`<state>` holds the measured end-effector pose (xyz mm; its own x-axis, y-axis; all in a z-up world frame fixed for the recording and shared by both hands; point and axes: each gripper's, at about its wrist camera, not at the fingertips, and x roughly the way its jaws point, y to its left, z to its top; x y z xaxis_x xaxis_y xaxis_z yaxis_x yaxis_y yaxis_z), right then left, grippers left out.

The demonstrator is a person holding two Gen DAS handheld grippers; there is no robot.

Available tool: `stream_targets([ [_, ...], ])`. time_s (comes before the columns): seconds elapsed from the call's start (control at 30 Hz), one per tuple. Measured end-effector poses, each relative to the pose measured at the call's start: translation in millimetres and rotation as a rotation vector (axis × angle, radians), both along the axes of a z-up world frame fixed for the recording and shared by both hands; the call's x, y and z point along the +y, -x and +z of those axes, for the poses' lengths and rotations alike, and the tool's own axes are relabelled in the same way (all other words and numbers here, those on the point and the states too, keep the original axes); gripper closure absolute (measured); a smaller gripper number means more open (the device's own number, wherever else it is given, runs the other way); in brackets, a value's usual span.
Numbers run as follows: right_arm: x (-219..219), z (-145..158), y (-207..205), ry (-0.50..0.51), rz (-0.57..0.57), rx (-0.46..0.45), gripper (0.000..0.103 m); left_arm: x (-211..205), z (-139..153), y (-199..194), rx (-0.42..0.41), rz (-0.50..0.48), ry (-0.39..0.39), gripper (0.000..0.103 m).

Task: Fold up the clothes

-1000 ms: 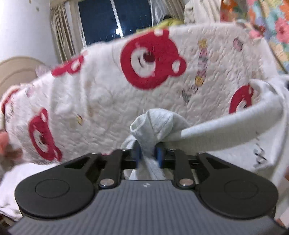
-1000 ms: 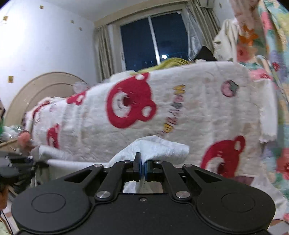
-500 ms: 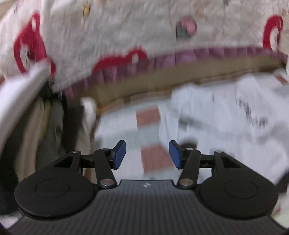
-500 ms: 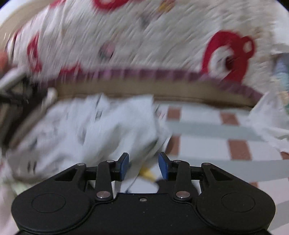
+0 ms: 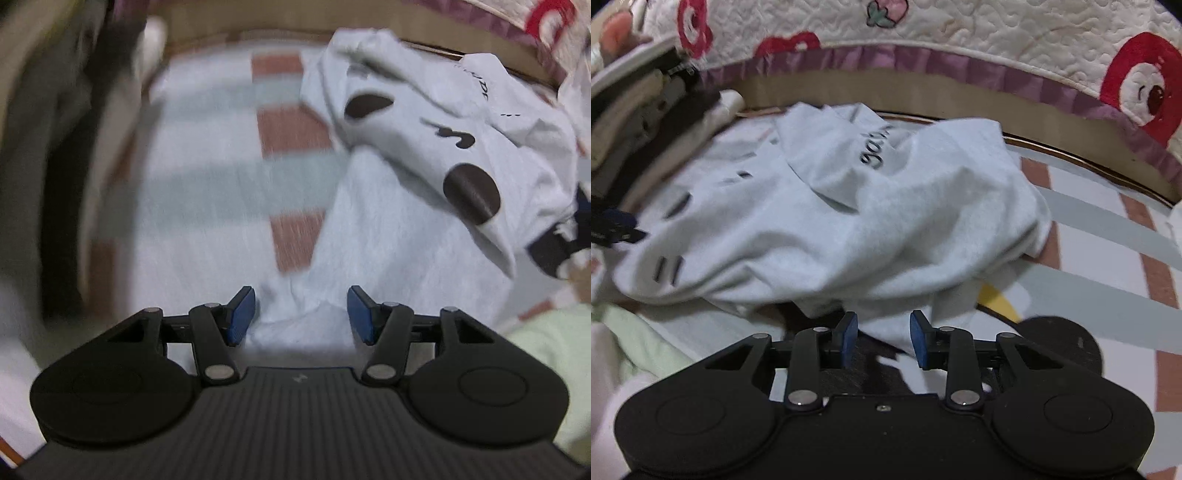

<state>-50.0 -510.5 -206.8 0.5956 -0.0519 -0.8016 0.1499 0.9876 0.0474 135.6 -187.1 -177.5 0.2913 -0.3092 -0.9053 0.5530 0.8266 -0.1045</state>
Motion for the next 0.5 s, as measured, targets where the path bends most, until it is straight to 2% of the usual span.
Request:
stream_targets([
  [0.07, -4, -5, 5, -0.008, -0.005, 0.036, 0.068, 8, -3, 5, -0.003, 0.029, 0.030, 0.056],
  [0.2, -7, -11, 13, -0.021, -0.062, 0.052, 0.066, 12, -4, 10, 0.002, 0.038, 0.053, 0.056],
  [0.27, -7, -11, 10, -0.004, -0.076, 0.023, 0.056, 13, -3, 10, -0.005, 0.039, 0.064, 0.056],
  [0.3, -4, -11, 6, 0.031, -0.071, 0.002, 0.042, 13, -3, 10, -0.007, 0.034, 0.070, 0.056],
  [0.33, -2, -11, 2, 0.065, -0.065, -0.020, 0.034, 13, -4, 10, -0.009, 0.029, 0.076, 0.056],
  [0.37, 0, -13, -2, 0.082, -0.058, -0.029, 0.034, 13, -6, 10, -0.010, 0.024, 0.081, 0.056],
  [0.47, 1, -26, -18, 0.049, -0.033, -0.002, 0.035, 13, -7, 14, -0.011, 0.018, 0.087, 0.056],
  [0.5, 1, -31, -23, 0.038, -0.025, 0.008, 0.062, 13, -7, 15, -0.013, 0.018, 0.089, 0.056],
])
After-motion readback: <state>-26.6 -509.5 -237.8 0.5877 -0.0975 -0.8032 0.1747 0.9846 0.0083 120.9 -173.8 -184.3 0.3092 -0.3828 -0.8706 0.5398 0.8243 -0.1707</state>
